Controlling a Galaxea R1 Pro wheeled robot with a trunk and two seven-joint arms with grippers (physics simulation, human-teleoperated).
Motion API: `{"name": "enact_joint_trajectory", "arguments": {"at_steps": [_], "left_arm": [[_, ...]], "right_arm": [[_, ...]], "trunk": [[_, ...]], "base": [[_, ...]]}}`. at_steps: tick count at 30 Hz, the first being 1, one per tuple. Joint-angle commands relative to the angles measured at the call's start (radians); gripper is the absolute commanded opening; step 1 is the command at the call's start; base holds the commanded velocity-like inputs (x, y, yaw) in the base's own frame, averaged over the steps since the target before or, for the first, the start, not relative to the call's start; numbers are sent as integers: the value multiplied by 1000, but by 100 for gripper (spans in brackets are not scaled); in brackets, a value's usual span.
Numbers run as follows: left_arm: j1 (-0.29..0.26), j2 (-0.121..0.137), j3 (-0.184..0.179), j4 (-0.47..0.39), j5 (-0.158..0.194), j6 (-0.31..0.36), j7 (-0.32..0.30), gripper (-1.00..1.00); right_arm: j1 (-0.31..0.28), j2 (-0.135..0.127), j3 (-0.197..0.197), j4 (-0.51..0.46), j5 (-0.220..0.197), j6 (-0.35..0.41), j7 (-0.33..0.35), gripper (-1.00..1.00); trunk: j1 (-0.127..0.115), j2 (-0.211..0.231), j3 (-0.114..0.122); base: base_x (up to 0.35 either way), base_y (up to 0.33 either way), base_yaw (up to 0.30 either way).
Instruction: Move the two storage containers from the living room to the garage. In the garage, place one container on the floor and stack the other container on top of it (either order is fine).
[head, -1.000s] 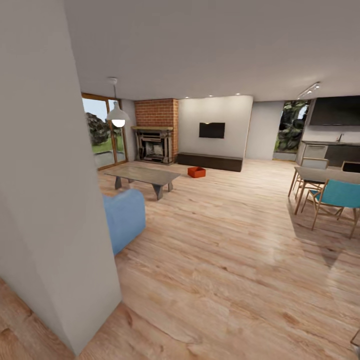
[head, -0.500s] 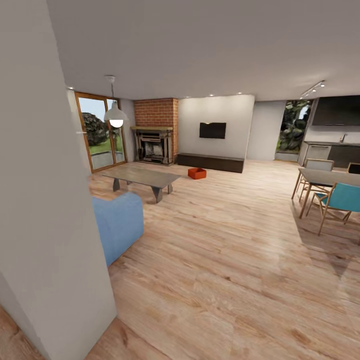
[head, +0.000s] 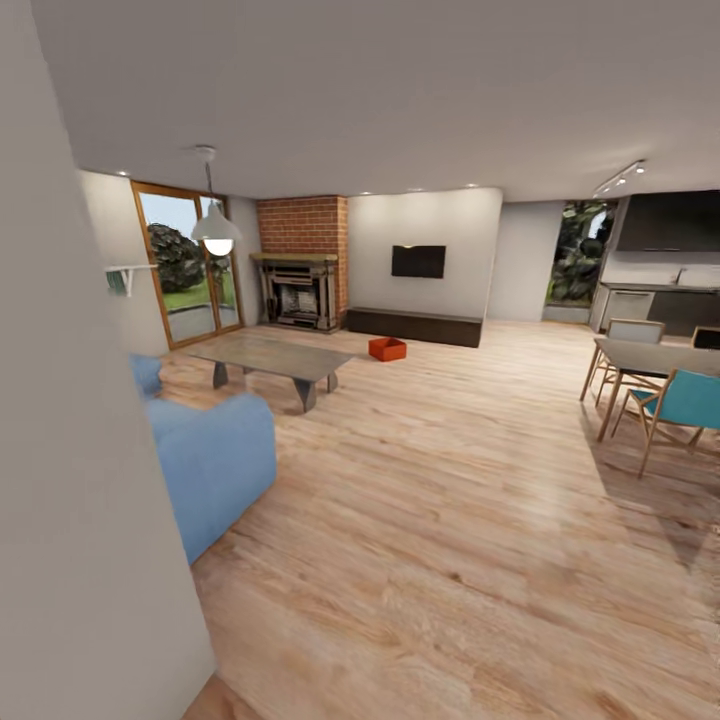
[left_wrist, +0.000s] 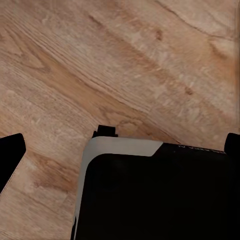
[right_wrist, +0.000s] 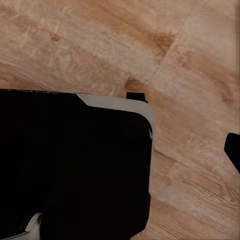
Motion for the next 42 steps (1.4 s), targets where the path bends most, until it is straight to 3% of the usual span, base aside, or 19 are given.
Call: {"name": "enact_joint_trajectory", "arguments": {"at_steps": [1, 26, 32, 35, 42], "left_arm": [[-1, 0, -1, 1, 9, -3, -5, 100], [2, 1, -2, 7, 10, -3, -5, 100], [48, 2, -3, 7, 8, -16, -5, 100], [67, 1, -3, 7, 9, -58, -5, 100], [69, 0, -3, 7, 9, -67, -5, 100]], "right_arm": [[-1, 0, 7, 3, -11, -5, 7, 100], [-1, 2, 8, 3, -10, -4, 7, 100], [-1, 2, 8, 3, -9, -4, 7, 100], [-1, 2, 8, 3, -9, -4, 7, 100], [-1, 2, 8, 3, -9, -4, 7, 100]], "trunk": [[1, -2, -2], [1, -2, 8], [1, -2, 11], [1, -2, 13], [1, -2, 17]], "base": [[323, 0, -212], [323, 0, -231], [323, 20, -232], [323, 83, -232], [323, 99, -232]]}}
